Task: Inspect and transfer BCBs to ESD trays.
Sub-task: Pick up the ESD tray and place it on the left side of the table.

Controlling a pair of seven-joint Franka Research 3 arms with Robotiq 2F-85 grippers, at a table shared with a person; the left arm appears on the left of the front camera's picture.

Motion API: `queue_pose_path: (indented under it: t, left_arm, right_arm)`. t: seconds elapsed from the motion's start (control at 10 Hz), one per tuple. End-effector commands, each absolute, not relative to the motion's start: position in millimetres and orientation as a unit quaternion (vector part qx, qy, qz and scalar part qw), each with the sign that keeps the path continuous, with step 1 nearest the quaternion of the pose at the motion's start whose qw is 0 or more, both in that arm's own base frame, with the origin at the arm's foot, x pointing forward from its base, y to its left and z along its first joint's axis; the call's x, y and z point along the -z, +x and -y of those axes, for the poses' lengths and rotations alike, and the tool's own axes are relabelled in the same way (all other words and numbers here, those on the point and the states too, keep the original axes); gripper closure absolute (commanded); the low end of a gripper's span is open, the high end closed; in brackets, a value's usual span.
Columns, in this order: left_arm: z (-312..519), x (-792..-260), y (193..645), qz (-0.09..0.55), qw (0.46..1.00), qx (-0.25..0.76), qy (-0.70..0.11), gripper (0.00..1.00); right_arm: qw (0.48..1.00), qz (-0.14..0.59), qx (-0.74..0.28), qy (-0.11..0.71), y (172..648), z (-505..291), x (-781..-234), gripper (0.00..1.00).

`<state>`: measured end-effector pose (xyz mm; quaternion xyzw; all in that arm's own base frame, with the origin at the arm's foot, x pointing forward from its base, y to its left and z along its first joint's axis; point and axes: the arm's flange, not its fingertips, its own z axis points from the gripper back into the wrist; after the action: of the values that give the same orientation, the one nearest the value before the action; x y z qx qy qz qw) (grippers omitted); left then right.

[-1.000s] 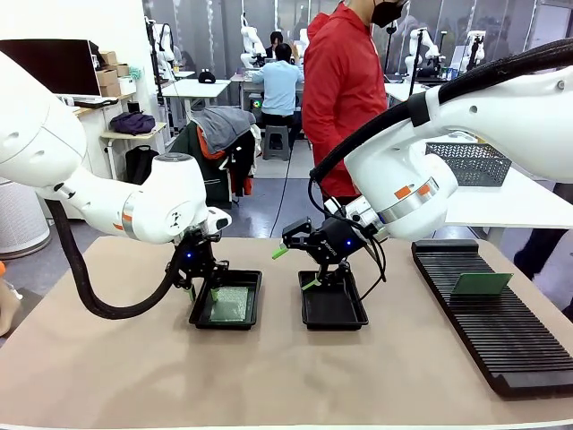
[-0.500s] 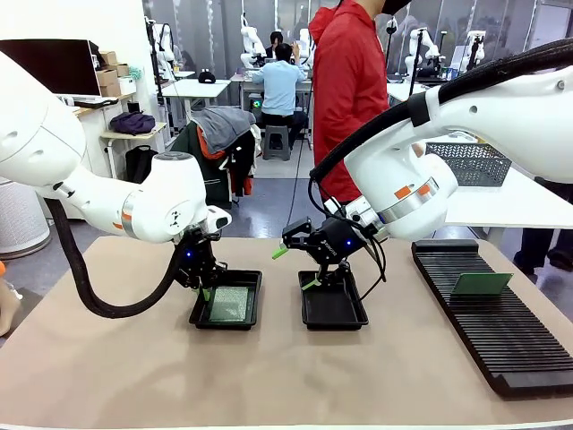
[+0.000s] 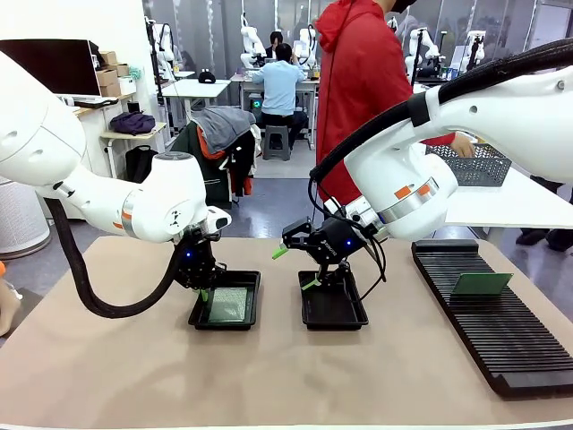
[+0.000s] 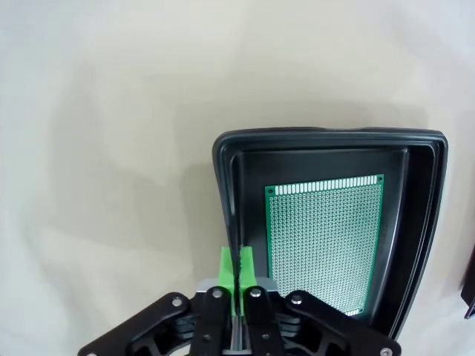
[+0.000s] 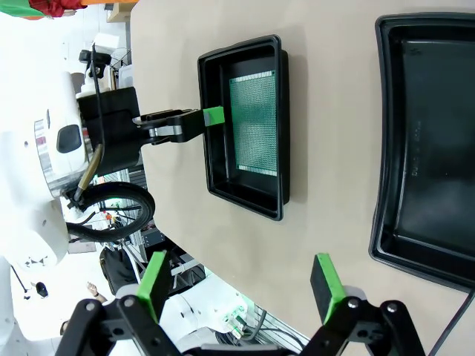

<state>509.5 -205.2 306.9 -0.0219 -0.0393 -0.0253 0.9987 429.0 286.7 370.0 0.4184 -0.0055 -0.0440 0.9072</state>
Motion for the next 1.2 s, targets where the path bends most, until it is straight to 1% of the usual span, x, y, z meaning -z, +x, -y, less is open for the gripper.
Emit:
queue_pose_path:
  t: [0.0,0.5,0.6,0.7,1.1]
  left_arm:
    - [205.4,-307.0,509.6,0.042,0.999,0.026,-0.023,1.00]
    - [205.4,-307.0,509.6,0.042,0.999,0.026,-0.023,1.00]
    - [205.2,-306.9,509.5,0.039,0.999,0.025,-0.022,0.97]
    - [195.0,-317.8,503.4,0.048,0.997,0.031,-0.046,0.97]
    - [148.9,-358.7,491.5,0.053,0.994,0.036,-0.090,0.97]
  right_arm:
    - [0.911,0.005,0.049,0.410,430.7,-289.6,-371.8,0.00]
    - [0.911,0.005,0.049,0.410,430.7,-289.6,-371.8,0.00]
    - [0.911,0.005,0.049,0.410,430.7,-289.6,-371.8,0.00]
    - [0.911,0.005,0.049,0.410,430.7,-289.6,-371.8,0.00]
    - [0.911,0.005,0.049,0.410,430.7,-289.6,-371.8,0.00]
